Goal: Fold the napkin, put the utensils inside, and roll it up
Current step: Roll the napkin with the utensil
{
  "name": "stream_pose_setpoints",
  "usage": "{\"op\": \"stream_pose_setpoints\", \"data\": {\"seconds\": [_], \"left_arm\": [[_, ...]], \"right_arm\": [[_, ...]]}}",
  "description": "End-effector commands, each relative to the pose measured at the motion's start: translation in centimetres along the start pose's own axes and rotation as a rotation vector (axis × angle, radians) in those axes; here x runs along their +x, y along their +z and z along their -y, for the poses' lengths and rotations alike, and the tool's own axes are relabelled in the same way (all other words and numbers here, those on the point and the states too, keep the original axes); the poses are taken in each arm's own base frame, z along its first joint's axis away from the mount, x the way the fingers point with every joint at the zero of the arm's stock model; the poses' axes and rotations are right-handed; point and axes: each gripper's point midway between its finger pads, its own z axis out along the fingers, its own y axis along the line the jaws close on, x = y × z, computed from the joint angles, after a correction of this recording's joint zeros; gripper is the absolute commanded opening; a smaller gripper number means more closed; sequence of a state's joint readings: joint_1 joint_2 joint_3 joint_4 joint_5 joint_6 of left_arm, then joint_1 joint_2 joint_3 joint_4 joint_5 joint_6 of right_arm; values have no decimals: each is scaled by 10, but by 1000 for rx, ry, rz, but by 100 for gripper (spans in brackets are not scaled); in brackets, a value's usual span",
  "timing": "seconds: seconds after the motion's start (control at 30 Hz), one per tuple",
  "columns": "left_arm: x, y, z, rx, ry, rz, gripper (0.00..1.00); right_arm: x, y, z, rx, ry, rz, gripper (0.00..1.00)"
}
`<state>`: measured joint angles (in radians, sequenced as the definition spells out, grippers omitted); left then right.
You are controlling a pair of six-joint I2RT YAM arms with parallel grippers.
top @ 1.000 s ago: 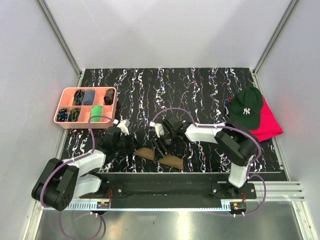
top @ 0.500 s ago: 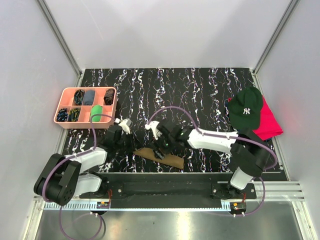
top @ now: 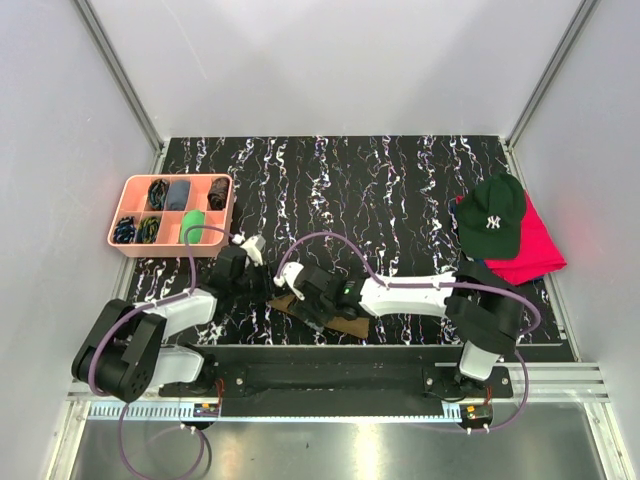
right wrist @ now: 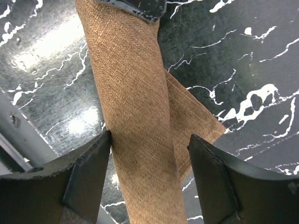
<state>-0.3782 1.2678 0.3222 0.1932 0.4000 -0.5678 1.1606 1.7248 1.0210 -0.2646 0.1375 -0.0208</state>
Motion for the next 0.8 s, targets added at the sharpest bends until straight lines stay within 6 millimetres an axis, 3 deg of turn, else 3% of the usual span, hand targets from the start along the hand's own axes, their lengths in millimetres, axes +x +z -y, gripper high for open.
{"op": "stream_pose_setpoints", "data": {"seconds": [0.0, 0.23, 0.33, 0.43, 0.5, 0.6, 0.77], "left_arm": [[0, 1, 1, 1, 12, -27, 23], [-2, 2, 3, 7, 13, -26, 23], [-4, 1, 6, 24, 18, -17, 25], [-8, -2, 10, 35, 24, 4, 32], [-14, -4, 12, 28, 26, 27, 43], [-24, -8, 14, 10, 34, 64, 56], [-30, -16, 7, -43, 27, 114, 65]], "right_arm": [[-16, 4, -4, -7, -40, 40, 73], [9, 22, -12, -50, -11, -44, 68], [21, 28, -17, -104, 24, -91, 57], [31, 30, -25, -178, 93, -133, 44], [37, 29, -31, -238, 128, -155, 38], [45, 27, -37, -298, 168, -179, 36], [55, 25, -42, -386, 223, -216, 34]]}}
